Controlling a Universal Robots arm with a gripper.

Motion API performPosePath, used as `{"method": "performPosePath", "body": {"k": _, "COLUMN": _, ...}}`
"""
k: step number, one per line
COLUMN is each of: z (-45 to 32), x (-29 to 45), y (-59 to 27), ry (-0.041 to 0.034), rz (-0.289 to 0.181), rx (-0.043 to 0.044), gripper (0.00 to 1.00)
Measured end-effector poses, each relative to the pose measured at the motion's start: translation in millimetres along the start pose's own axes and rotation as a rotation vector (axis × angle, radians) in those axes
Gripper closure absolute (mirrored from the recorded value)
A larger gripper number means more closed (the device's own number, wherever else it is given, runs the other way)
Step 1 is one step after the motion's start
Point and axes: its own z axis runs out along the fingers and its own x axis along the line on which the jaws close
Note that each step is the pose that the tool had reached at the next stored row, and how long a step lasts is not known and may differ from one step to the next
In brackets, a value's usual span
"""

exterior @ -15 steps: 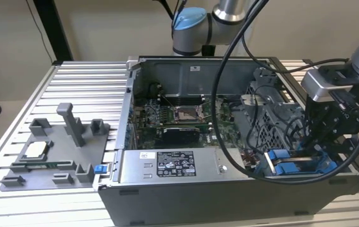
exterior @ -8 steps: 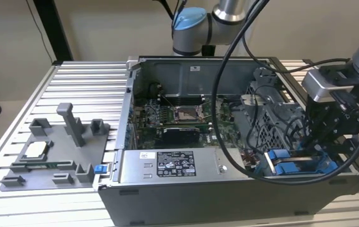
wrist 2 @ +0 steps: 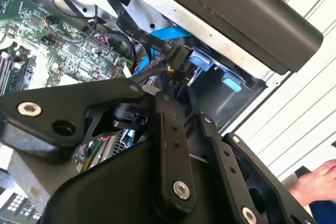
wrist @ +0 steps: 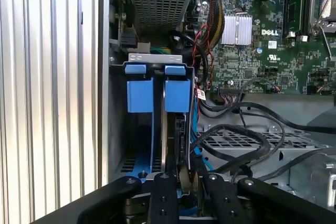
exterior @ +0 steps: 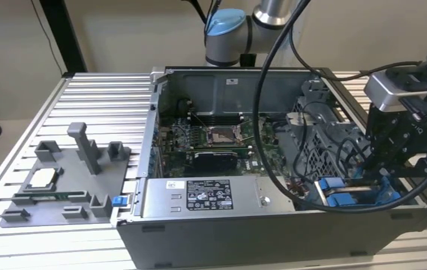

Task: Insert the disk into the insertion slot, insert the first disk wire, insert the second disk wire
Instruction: 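Insert the first disk wire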

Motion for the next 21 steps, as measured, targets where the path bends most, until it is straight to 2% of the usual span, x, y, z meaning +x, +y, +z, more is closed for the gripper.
{"method": "performPosePath", "body": {"k": 7, "z": 0.0, "x": -0.1, "y": 0.0, "ry": -0.0003, "rz": 0.001, "rx": 0.0001, "gripper": 0.0}}
{"method": "performPosePath", "body": {"k": 11, "z": 0.1, "x": -0.4, "y": 0.0, "ry": -0.0055, "rz": 0.001, "rx": 0.0001, "gripper": 0.0}}
{"method": "performPosePath", "body": {"k": 12, "z": 0.1, "x": -0.5, "y": 0.0, "ry": -0.0082, "rz": 0.001, "rx": 0.0001, "gripper": 1.0}}
{"method": "performPosePath", "body": {"k": 15, "z": 0.5, "x": -1.0, "y": 0.1, "ry": -0.0175, "rz": 0.001, "rx": 0.0, "gripper": 1.0}}
{"method": "performPosePath", "body": {"k": 19, "z": 0.7, "x": -2.7, "y": 0.5, "ry": -0.0167, "rz": 0.007, "rx": 0.0004, "gripper": 1.0}}
{"method": "performPosePath", "body": {"k": 21, "z": 0.8, "x": -2.7, "y": 1.6, "ry": -0.0111, "rz": 0.015, "rx": 0.0011, "gripper": 1.0}}
